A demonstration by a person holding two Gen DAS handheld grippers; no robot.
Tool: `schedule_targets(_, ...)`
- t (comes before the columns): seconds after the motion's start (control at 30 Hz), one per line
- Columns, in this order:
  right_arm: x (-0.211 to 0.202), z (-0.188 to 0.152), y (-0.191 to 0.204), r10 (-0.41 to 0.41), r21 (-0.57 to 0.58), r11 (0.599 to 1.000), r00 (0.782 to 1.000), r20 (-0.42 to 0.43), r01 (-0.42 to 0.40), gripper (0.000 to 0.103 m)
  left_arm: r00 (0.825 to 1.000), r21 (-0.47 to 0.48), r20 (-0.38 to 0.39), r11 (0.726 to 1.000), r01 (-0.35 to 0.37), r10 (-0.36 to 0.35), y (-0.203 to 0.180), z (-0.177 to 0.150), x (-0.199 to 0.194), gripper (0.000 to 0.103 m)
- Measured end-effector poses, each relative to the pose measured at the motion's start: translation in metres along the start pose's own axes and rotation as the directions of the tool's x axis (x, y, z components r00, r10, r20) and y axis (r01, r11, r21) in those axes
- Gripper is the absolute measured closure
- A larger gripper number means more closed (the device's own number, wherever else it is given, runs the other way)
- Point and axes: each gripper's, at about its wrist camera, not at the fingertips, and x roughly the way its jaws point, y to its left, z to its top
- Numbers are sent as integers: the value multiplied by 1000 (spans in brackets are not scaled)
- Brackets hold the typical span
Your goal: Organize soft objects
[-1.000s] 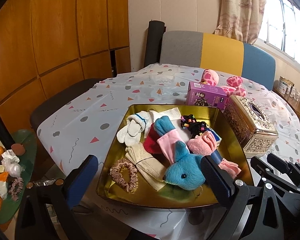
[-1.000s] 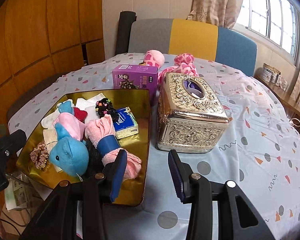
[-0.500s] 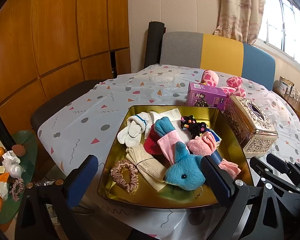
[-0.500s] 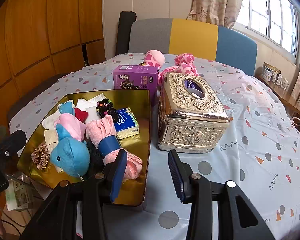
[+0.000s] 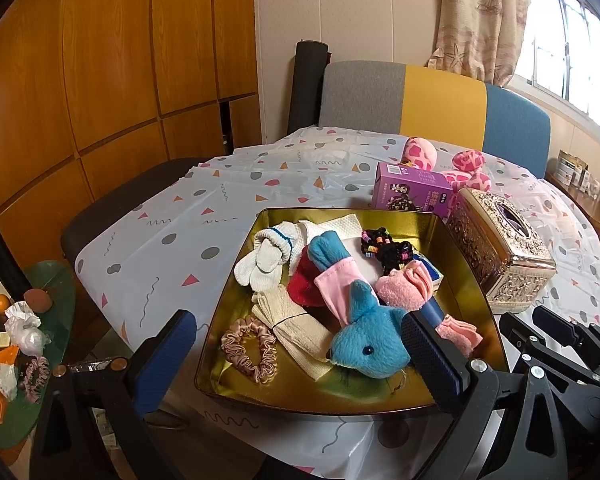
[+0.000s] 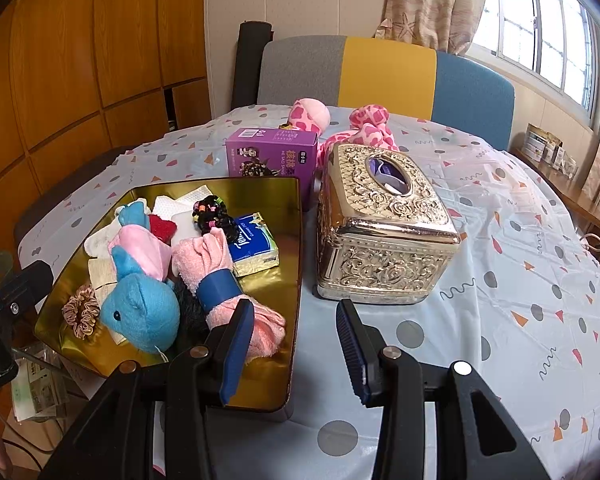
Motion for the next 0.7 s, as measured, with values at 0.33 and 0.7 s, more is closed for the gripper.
schedule_targets(0.33, -1, 0, -1, -1, 3, 1000, 1000, 1, 1, 60, 1000, 1, -1, 1000, 0, 0, 0, 0, 0, 0)
schedule_targets(0.7, -1, -1, -1, 0, 5, 1000, 1000, 2, 0, 60, 1000, 4, -2, 1000, -1, 1, 0, -1, -1, 0)
